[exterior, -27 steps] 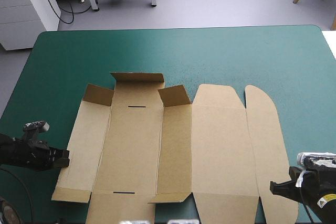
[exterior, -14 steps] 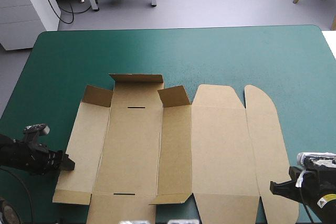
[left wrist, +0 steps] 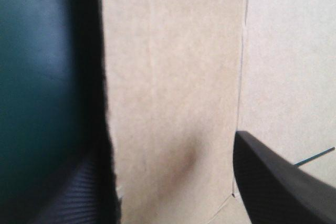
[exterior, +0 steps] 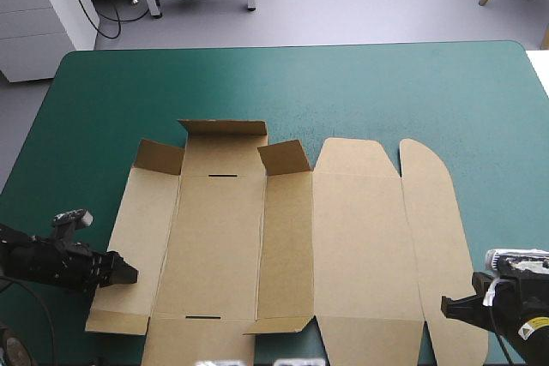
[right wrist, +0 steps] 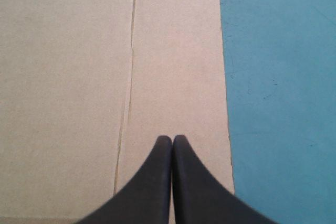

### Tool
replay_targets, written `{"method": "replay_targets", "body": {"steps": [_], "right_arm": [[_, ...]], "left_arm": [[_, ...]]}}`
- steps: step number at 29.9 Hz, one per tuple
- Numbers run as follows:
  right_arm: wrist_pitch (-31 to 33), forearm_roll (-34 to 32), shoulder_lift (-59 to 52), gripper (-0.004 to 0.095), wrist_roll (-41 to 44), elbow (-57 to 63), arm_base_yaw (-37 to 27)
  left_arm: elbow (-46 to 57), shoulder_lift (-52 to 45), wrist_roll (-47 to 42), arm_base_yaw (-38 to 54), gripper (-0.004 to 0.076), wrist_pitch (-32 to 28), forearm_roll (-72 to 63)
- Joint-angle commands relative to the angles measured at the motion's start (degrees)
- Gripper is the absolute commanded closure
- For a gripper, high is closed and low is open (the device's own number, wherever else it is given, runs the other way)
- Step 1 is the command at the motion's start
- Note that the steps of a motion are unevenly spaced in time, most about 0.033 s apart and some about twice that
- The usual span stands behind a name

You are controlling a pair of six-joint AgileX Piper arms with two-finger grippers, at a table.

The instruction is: Fold the box

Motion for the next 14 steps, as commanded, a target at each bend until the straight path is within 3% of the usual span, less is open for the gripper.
{"method": "replay_targets", "body": {"steps": [1,14], "right_arm": [[-3.4,0.1,0.6,0.0927,-0.5,-1.3,-0.4],[-3.4,0.1,0.6,0.0927,-0.5,-1.3,-0.4]], "left_arm": [[-0.8,-1.1,0.4,-2.2,0.0252,5.4,-3.1],[-0.8,-1.1,0.0,-6.0,0.0330,6.0,-3.8]]}}
